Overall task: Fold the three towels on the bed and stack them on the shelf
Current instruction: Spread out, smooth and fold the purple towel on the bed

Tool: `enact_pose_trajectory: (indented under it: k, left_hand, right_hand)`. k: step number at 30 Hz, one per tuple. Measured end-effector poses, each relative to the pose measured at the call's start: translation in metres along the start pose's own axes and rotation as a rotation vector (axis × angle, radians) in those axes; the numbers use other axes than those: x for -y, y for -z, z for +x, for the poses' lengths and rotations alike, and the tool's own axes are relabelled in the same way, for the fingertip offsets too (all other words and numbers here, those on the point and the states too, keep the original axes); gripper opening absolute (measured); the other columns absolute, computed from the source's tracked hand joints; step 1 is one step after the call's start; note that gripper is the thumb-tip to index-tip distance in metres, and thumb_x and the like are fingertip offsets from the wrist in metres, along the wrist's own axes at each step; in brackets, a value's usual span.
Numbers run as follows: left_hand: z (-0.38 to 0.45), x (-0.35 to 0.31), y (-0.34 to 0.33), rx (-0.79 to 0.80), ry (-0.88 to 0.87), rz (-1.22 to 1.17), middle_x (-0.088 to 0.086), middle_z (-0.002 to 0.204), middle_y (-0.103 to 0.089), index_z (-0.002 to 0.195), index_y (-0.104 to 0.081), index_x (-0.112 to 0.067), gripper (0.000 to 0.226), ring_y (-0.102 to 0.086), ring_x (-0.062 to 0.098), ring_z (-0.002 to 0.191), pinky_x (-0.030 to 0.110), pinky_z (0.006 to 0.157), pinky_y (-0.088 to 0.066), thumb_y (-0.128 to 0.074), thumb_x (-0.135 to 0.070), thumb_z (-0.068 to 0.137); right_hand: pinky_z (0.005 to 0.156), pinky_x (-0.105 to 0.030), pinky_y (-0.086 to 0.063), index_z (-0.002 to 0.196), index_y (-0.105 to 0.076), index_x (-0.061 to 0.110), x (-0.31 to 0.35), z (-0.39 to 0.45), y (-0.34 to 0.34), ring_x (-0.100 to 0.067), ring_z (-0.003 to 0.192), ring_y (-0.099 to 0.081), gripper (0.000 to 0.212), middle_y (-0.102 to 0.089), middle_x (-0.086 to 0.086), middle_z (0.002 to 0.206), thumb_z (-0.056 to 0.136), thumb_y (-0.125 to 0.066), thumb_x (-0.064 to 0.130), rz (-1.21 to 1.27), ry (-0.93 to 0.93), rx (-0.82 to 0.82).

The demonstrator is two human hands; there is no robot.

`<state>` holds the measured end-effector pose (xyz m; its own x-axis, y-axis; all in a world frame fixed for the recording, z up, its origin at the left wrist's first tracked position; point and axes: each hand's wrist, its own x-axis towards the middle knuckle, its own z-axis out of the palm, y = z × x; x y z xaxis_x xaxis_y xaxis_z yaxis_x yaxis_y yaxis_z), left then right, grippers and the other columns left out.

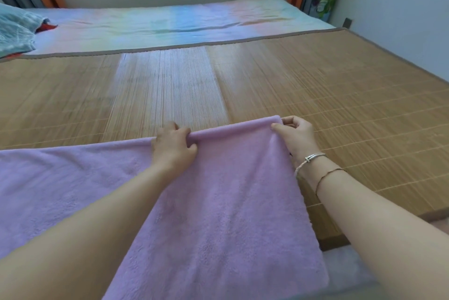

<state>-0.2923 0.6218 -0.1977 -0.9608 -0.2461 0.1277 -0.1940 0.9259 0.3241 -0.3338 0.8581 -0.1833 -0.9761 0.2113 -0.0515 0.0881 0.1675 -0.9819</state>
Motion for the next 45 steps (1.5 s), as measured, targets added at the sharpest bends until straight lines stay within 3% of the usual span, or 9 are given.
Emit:
enact_pose_trajectory:
  k: [3,5,8,12,22,25,31,39,45]
  left_hand:
    - [0.001,-0.001,-0.003,-0.156,0.028,-0.205,0.008,0.11,-0.047,0.097,-0.062,-0.015,0.013,-0.056,0.032,0.095,0.043,0.083,-0.047,-0.057,-0.022,0.087]
    - [-0.002,-0.002,-0.014,-0.05,0.039,-0.254,0.008,0.131,-0.042,0.114,-0.057,-0.014,0.025,-0.056,0.033,0.106,0.045,0.089,-0.047,-0.055,-0.021,0.09]
    - [-0.015,-0.005,-0.031,0.086,-0.044,-0.137,0.004,0.159,-0.015,0.142,-0.037,-0.009,0.053,-0.036,0.031,0.134,0.042,0.106,-0.035,-0.052,-0.022,0.093]
    - [-0.043,-0.004,-0.032,0.103,-0.2,-0.054,0.002,0.161,-0.005,0.152,-0.019,-0.017,0.061,-0.026,0.026,0.142,0.041,0.113,-0.026,-0.043,-0.032,0.097]
    - [-0.154,0.113,0.031,0.233,0.033,0.059,-0.007,0.16,-0.011,0.149,-0.027,-0.032,0.09,-0.015,0.017,0.147,0.045,0.116,-0.019,-0.009,-0.075,0.072]
    - [-0.186,0.169,0.054,0.219,0.206,0.098,-0.003,0.16,-0.013,0.15,-0.024,-0.03,0.073,-0.016,0.02,0.147,0.046,0.116,-0.021,-0.028,-0.068,0.088]
    - [-0.23,0.239,0.085,0.356,0.145,0.118,-0.017,0.158,0.006,0.148,-0.001,-0.045,0.117,0.003,0.012,0.148,0.048,0.118,-0.007,0.0,-0.102,0.045]
    - [-0.243,0.267,0.103,0.507,-0.062,0.263,-0.017,0.154,0.024,0.142,0.018,-0.051,0.094,0.014,0.016,0.147,0.055,0.116,-0.005,-0.053,-0.062,0.081]
    - [-0.238,0.261,0.11,0.555,-0.054,0.32,-0.013,0.157,0.021,0.146,0.013,-0.047,0.073,0.012,0.02,0.148,0.055,0.116,-0.01,-0.038,-0.034,0.096]
  right_hand:
    - [0.061,-0.023,-0.04,0.072,-0.055,0.018,-0.012,0.013,-0.002,-0.014,0.069,-0.049,0.018,-0.054,0.003,0.069,0.086,-0.063,0.009,0.021,-0.016,-0.013]
    - [0.06,-0.019,-0.04,0.086,-0.058,0.009,-0.024,0.017,-0.004,-0.016,0.079,-0.05,0.003,-0.057,-0.001,0.077,0.087,-0.06,0.009,-0.133,-0.04,0.011]
    - [0.058,-0.013,-0.038,0.11,-0.048,0.004,-0.036,0.012,-0.005,-0.022,0.089,-0.053,0.026,-0.056,-0.01,0.101,0.085,-0.056,0.003,-0.278,-0.056,0.019]
    - [0.096,-0.029,-0.033,0.129,-0.039,0.005,-0.026,-0.018,-0.011,-0.031,0.118,-0.042,0.053,-0.04,-0.015,0.132,0.079,-0.055,0.003,-0.841,0.252,0.089]
    - [0.108,-0.038,-0.027,0.121,-0.055,0.02,-0.015,-0.174,-0.061,-0.027,0.135,-0.033,0.042,-0.04,-0.005,0.143,0.089,-0.037,0.038,-1.018,0.589,0.623]
    - [0.098,-0.044,-0.04,0.115,-0.06,0.025,-0.018,-0.215,-0.083,-0.032,0.121,-0.049,0.056,-0.052,-0.005,0.133,0.079,-0.027,0.053,-1.07,0.669,0.62]
    - [0.118,-0.042,-0.009,0.149,-0.007,0.031,-0.024,-0.25,-0.102,-0.026,0.141,-0.013,0.096,-0.001,-0.003,0.159,0.067,-0.025,0.079,-1.242,0.602,0.842]
    - [0.117,-0.048,-0.001,0.149,0.015,0.026,-0.026,-0.263,-0.104,-0.025,0.147,0.006,0.099,0.018,-0.007,0.158,0.077,-0.053,0.022,-1.469,0.598,0.857]
    - [0.112,-0.06,-0.005,0.145,0.026,0.026,-0.031,-0.272,-0.103,-0.028,0.146,0.012,0.109,0.025,-0.007,0.156,0.076,-0.056,0.009,-1.625,0.613,0.767]
